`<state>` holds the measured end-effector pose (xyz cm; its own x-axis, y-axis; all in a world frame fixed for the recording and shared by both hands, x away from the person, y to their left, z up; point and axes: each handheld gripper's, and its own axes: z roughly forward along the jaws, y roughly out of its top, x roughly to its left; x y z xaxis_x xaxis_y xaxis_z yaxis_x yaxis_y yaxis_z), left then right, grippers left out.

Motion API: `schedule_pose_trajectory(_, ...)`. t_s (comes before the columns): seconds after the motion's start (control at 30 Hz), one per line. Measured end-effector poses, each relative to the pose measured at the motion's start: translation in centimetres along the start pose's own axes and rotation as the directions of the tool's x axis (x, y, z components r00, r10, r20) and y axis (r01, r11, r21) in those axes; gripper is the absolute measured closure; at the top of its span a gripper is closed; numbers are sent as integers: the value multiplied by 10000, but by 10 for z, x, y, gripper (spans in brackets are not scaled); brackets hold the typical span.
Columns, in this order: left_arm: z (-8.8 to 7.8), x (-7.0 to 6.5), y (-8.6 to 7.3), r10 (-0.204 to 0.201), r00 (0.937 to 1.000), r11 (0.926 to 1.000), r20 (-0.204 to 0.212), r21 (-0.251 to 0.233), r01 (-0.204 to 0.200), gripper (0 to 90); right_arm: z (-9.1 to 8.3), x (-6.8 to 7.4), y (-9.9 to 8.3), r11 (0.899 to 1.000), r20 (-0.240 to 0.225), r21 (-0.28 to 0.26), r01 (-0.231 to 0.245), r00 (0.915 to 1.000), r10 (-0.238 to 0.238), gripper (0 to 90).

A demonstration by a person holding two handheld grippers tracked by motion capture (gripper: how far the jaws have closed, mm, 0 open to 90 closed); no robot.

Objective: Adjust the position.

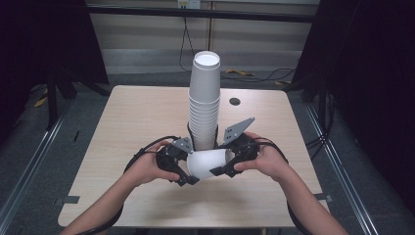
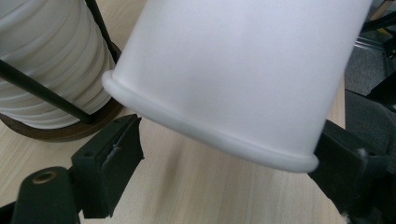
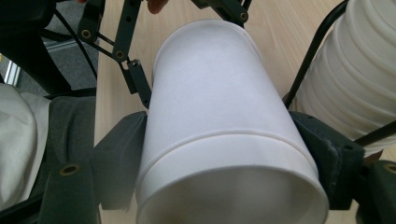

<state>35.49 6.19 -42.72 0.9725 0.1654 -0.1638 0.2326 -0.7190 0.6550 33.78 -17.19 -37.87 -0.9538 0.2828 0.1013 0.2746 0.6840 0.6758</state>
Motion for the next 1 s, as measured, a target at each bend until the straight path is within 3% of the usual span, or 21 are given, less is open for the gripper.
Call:
schedule_pose_trajectory(0.27, 1, 0, 0, 267, 9996, 9996, -1, -50, -267, 128, 2, 0, 0, 10000, -115, -79, 33, 9999, -34, 233)
schedule_pose_trajectory(0.47, 1, 0, 0, 370, 9992, 9986, 121, -396, -365, 103, 1, 0, -1, 9997, -259, -249, -2, 9997, -4, 233)
schedule_pose_trajectory(0.63, 1, 0, 1, 550, 9985, 9977, -70, -402, -553, 59, 1, 0, -2, 9997, -324, -233, 11, 9995, -19, 234)
schedule_pose_trajectory(1.0, -1, 0, 3, 1010, 9949, 9936, -43, -503, -1011, 61, 3, 0, 0, 9997, -421, -240, 66, 9991, -76, 234)
